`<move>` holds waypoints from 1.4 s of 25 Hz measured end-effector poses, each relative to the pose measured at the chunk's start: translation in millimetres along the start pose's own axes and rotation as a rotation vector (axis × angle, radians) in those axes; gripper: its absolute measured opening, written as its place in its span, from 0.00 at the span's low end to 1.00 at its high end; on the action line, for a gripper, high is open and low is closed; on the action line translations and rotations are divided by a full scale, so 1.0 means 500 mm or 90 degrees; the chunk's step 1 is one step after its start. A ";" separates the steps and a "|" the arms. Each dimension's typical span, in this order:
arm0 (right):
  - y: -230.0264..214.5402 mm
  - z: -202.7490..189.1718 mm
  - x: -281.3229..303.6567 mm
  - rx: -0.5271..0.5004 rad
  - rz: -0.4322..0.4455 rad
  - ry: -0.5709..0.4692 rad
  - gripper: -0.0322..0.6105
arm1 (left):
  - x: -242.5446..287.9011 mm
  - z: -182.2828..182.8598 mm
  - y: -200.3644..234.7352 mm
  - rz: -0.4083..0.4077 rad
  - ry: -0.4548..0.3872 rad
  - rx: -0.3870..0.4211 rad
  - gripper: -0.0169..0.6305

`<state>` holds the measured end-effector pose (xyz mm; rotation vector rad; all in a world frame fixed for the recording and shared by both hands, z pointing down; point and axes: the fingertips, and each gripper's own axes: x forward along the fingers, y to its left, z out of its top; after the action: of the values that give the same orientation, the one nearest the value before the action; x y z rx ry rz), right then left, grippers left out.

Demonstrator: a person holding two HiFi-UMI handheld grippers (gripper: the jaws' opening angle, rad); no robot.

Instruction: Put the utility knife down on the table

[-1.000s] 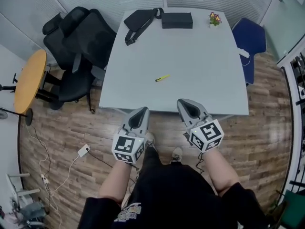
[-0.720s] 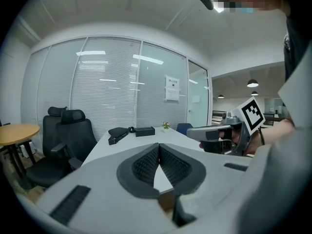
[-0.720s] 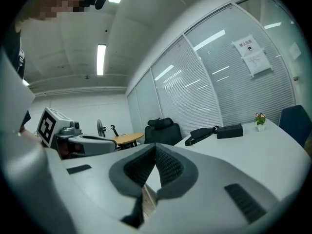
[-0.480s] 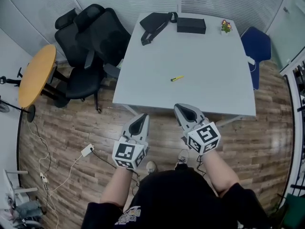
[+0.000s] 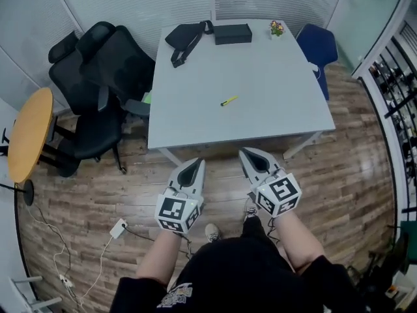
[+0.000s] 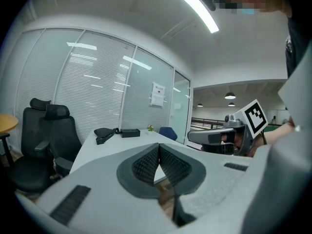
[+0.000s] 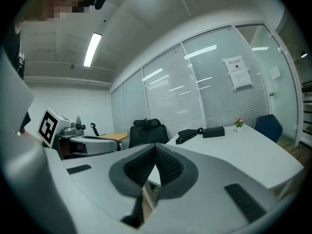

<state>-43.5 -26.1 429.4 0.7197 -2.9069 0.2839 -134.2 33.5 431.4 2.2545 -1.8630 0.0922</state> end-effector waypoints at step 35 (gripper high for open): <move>0.052 -0.005 -0.170 -0.005 -0.135 -0.031 0.05 | -0.078 0.012 -0.100 -0.110 -0.021 0.025 0.03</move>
<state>18.9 35.1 413.3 1.0371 -2.8418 0.2341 -93.8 78.5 412.3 2.4463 -1.6865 0.0649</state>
